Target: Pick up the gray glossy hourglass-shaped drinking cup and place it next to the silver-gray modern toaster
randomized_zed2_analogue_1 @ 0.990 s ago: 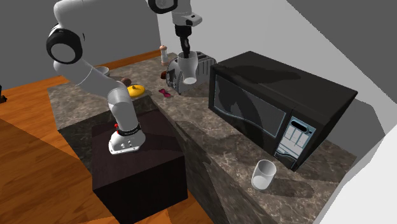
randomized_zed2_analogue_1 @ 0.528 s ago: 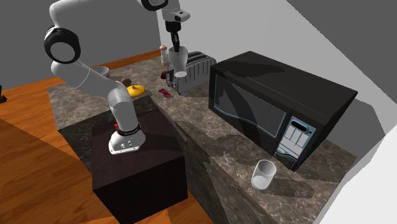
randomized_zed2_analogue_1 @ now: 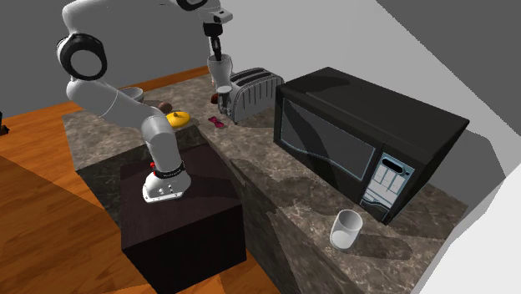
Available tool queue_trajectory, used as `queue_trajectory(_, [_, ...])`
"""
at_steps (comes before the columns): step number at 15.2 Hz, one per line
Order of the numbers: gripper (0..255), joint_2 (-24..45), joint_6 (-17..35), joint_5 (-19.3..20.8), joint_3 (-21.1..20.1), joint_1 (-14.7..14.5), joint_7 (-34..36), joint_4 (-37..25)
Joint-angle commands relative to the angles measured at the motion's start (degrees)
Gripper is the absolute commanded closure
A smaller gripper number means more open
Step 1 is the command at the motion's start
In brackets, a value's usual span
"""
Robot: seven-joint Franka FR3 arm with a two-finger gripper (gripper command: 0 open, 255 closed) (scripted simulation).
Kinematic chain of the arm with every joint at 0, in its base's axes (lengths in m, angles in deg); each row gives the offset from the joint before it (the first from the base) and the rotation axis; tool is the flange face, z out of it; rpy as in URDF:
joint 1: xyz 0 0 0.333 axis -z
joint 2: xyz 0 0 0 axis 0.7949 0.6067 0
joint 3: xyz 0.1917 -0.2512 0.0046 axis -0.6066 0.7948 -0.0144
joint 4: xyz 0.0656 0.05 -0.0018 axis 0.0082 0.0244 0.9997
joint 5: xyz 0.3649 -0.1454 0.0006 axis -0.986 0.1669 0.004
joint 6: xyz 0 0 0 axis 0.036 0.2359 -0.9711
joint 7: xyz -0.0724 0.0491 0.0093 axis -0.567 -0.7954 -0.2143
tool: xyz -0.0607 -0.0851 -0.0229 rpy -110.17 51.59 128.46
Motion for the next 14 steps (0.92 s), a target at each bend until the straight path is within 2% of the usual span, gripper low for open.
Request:
queue_trajectory(1, [255,1.14,-0.05,-1.06,-2.54,-0.54,2.99,-1.60])
queue_trajectory(8, [255,5.26,1.02,-3.85,-11.49,-2.05,13.08,-6.24])
queue_trajectory(14, [255,11.40,2.12,-4.17,-19.96,-2.40,22.31,-12.68])
